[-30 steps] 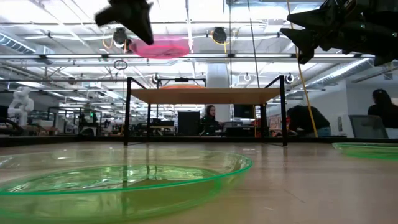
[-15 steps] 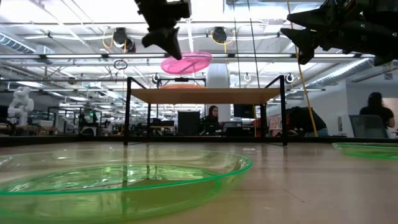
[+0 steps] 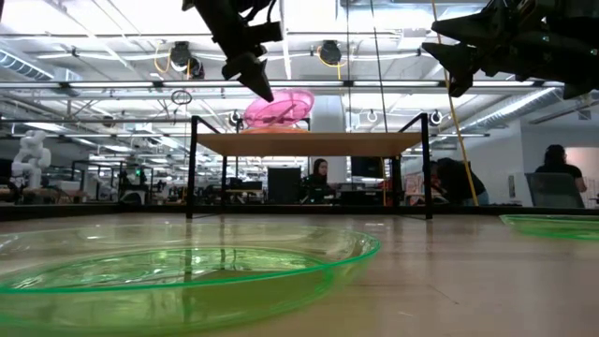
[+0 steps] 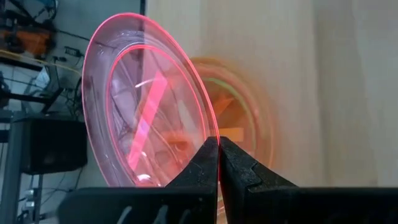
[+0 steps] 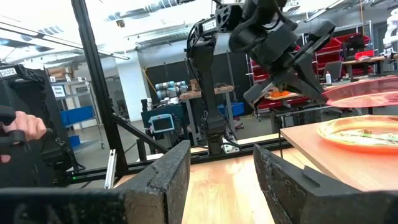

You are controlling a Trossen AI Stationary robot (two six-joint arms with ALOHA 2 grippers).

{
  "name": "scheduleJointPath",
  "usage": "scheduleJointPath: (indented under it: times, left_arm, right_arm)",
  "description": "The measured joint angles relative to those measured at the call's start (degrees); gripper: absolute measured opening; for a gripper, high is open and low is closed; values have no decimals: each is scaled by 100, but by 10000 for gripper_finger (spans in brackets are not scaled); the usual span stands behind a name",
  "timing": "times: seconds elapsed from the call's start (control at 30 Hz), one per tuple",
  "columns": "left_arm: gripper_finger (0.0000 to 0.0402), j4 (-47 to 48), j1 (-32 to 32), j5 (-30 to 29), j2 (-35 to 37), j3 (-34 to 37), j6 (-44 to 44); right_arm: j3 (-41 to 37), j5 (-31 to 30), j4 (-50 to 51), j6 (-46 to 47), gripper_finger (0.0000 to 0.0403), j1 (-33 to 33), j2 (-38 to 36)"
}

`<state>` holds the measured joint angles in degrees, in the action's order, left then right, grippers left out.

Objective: Place and stack plates onto a shelf
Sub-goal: Stack the top red plate on top of the green plate

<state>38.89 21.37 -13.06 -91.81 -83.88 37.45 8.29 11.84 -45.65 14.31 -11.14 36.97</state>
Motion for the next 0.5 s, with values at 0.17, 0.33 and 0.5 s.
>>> scheduleJointPath:
  times: [0.17,0.33,0.5]
  left_arm:
    - [31,-23,-19,77,-66,0,207]
    - [63,-214,-44,92,-419,3,270]
    - [68,-175,-3,-547,-747,4,423]
  right_arm:
    - [0,-18,0,-5,160,0,0]
    - [0,-155,2,-8,160,-2,2]
    - [0,-131,52,78,160,-2,2]
